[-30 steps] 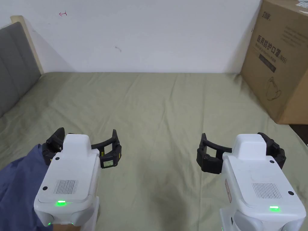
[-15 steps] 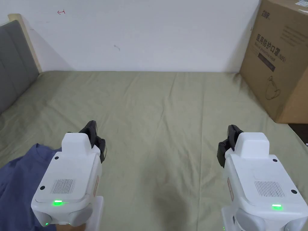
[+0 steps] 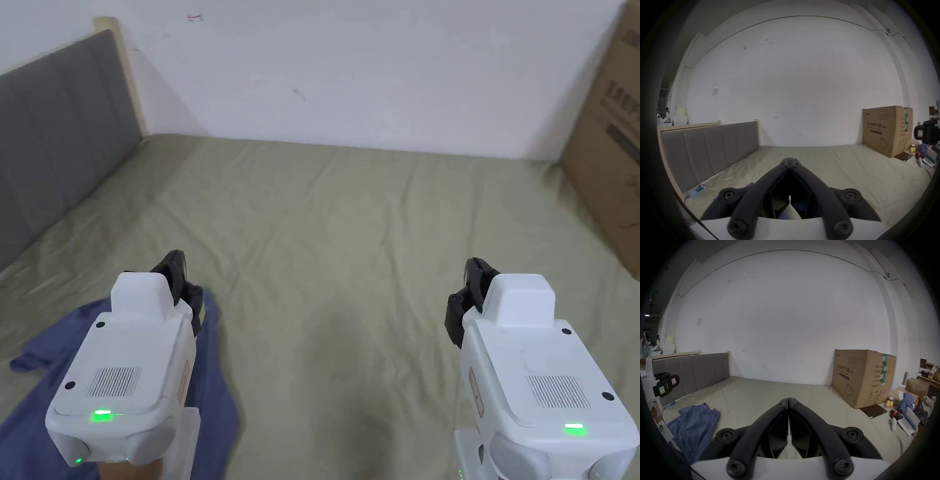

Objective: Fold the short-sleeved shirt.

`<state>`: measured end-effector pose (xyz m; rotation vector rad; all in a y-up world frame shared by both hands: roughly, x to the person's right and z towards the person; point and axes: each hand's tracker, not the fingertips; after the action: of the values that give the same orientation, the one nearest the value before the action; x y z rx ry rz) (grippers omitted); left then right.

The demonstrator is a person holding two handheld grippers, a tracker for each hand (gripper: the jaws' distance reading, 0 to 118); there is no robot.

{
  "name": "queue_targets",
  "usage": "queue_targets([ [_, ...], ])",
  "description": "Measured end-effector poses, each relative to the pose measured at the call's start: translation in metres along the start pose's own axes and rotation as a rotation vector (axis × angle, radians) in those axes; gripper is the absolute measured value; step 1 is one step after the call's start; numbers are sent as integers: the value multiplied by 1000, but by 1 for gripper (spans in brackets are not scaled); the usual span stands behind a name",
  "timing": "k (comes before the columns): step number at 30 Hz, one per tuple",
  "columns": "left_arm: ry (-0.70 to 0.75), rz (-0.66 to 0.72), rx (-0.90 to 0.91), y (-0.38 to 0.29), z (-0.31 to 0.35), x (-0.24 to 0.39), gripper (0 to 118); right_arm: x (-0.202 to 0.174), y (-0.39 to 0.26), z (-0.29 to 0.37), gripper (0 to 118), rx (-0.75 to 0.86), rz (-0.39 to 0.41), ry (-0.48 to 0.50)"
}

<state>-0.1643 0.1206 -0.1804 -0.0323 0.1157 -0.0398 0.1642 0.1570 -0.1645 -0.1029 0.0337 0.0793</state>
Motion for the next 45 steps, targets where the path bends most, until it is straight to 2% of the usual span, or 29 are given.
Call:
queue_targets([
  [11,274,-42,-43,-2,48,-128,0,-111,8,-29,0,10,9,279],
  [20,395,-41,-70,-7,89,-182,0,-170,10,-33,0,7,7,411],
  [27,420,-41,-93,-9,97,-189,0,-177,9,-37,0,3,17,435],
  [32,350,32,-133,-5,79,-184,0,-170,8,-44,0,-2,20,414],
  [45,93,125,-616,-59,-56,-144,0,-134,-2,-72,0,-47,47,311],
])
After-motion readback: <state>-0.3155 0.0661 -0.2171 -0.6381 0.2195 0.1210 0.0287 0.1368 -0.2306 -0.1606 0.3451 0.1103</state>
